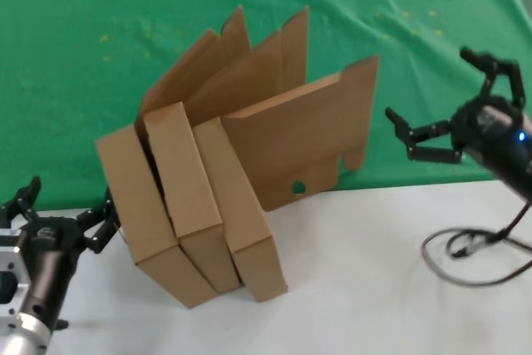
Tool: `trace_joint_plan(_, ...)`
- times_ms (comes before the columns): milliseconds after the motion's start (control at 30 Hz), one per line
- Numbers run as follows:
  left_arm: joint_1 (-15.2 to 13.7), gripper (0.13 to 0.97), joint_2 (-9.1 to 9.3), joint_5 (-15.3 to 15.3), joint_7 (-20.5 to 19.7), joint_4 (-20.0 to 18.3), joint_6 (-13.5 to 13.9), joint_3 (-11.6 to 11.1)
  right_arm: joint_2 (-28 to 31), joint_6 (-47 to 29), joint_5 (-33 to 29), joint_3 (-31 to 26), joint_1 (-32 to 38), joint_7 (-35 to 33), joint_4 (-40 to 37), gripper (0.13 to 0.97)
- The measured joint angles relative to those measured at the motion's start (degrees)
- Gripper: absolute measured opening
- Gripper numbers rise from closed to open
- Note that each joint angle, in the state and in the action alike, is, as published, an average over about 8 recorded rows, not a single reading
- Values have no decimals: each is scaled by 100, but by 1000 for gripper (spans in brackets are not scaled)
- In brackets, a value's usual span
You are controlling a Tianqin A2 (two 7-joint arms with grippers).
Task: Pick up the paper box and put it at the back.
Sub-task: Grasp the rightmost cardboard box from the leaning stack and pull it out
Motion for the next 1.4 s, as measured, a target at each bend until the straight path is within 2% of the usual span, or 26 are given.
trace_joint_plan(67,0,616,0,0,0,0,0,0,172,-469,32,-164,439,-193,-438,966)
trace_joint_plan(100,0,616,0,0,0,0,0,0,251,-706,30,-256,644,-259,-648,966)
trace_joint_plan(233,0,706,0,0,0,0,0,0,574,-1626,110,-801,1203,-275,-1219,966)
trace_joint_plan(367,0,797,0,0,0,0,0,0,951,-2608,353,-1542,1404,-24,-1395,966)
trace_joint_plan(433,0,811,0,0,0,0,0,0,1102,-3096,419,-1850,1441,148,-1440,966)
trace_joint_plan(633,0,898,0,0,0,0,0,0,1331,-4188,368,-2446,1547,550,-1650,966)
trace_joint_plan(867,0,944,0,0,0,0,0,0,1516,-4575,692,-3538,1835,530,-1991,966)
trace_joint_plan(1067,0,964,0,0,0,0,0,0,1387,-4631,957,-4291,2102,357,-2285,966)
trace_joint_plan(1400,0,964,0,0,0,0,0,0,586,-4643,818,-4718,2482,-230,-3172,966)
